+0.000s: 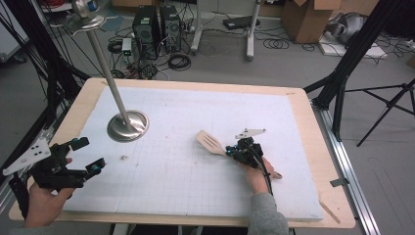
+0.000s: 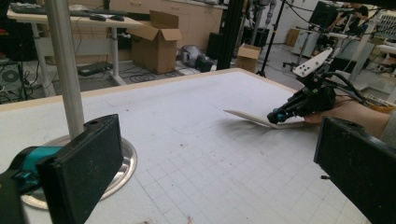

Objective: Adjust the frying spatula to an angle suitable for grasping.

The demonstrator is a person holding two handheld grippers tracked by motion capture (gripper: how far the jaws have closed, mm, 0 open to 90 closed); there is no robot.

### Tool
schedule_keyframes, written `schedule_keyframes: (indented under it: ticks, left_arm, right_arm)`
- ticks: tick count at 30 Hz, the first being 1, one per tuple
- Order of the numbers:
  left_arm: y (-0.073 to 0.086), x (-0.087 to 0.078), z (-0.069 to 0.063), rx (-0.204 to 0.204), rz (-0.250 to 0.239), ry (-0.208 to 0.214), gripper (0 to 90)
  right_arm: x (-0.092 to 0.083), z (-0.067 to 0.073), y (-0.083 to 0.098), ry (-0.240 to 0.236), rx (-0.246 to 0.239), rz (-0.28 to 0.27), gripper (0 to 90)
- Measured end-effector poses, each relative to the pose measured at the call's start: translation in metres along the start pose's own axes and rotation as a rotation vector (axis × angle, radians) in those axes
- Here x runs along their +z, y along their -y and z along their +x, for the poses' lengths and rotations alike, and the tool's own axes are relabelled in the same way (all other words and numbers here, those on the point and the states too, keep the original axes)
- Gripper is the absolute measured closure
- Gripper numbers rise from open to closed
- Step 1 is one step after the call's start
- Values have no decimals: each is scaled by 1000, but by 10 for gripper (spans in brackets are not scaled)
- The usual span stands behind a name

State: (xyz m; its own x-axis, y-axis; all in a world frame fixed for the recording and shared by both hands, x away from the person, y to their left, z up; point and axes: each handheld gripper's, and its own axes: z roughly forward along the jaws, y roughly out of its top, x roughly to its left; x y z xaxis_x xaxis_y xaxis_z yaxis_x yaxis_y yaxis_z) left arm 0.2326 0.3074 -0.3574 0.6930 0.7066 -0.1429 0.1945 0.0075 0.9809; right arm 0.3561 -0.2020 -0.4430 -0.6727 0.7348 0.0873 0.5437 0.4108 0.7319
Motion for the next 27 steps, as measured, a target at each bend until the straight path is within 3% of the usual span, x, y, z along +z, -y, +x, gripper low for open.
schedule_keyframes:
  ticks: [9, 12, 15, 27]
  left_arm:
    - [0, -4, 1, 0, -4, -7, 17]
    - [-1, -4, 0, 3, -4, -8, 17]
    - [-1, -5, -1, 2, -9, -10, 17]
    - [-1, -8, -1, 1, -12, -13, 17]
  right_arm:
    - [-4, 2, 14, -71, 52, -60, 900]
    - [-6, 6, 16, -89, 24, -53, 900]
    - [-8, 12, 17, -85, -44, -44, 900]
    - [-22, 13, 26, -126, -44, -29, 900]
